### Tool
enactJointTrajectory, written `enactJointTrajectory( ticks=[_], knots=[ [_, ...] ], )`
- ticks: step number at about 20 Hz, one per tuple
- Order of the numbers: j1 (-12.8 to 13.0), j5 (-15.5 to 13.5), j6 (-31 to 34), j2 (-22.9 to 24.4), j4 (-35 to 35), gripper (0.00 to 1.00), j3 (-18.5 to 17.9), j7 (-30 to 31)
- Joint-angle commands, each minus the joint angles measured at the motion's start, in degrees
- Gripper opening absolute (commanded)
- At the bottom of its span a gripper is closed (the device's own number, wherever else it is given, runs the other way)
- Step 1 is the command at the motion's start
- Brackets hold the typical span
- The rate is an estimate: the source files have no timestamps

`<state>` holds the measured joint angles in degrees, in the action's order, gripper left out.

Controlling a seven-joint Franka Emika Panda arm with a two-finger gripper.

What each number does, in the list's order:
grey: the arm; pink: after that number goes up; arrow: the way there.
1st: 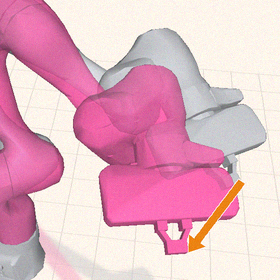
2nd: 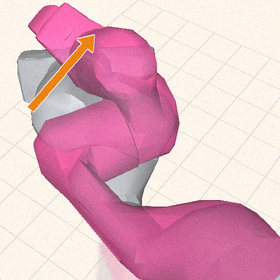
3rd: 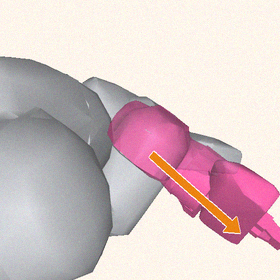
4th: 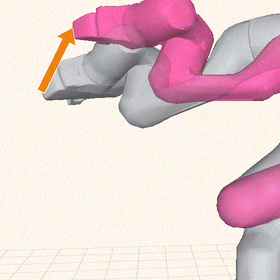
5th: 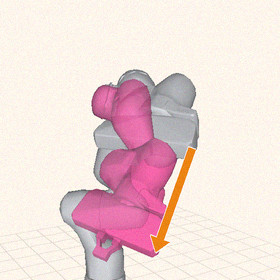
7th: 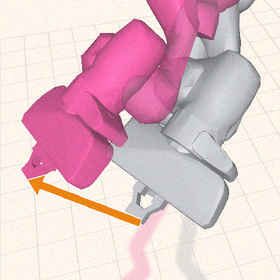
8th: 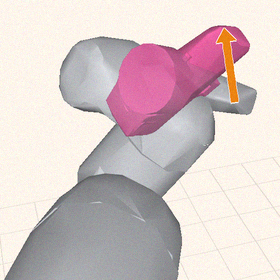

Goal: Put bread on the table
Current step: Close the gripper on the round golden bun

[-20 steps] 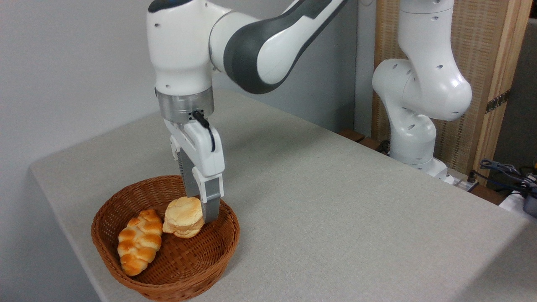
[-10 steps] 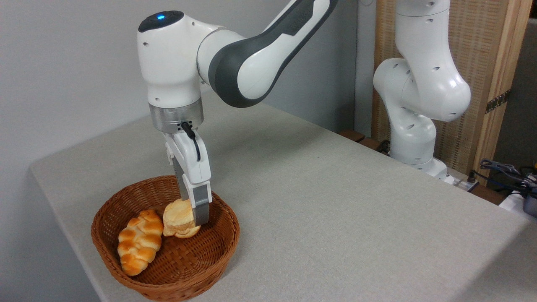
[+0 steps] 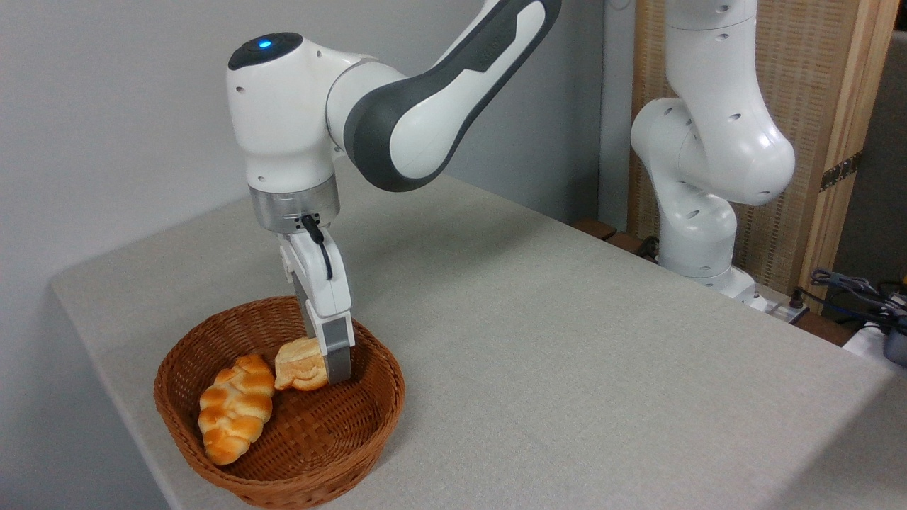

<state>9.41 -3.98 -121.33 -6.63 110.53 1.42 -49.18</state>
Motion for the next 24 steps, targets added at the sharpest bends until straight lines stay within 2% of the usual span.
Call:
enactJointTrajectory(
  ticks=[1, 2, 3, 24],
  knots=[
    [0.0, 0.5, -1.2, -0.3, -0.2, 0.40, 0.0, -0.6],
    [-0.1, 0.4, -1.2, -0.3, -0.2, 0.33, 0.0, -0.6],
    [-0.1, 0.5, -1.2, -0.3, -0.3, 0.32, 0.0, -0.6],
    [-0.1, 0.4, -1.1, 0.0, -0.4, 0.28, -0.1, -0.5]
  ],
)
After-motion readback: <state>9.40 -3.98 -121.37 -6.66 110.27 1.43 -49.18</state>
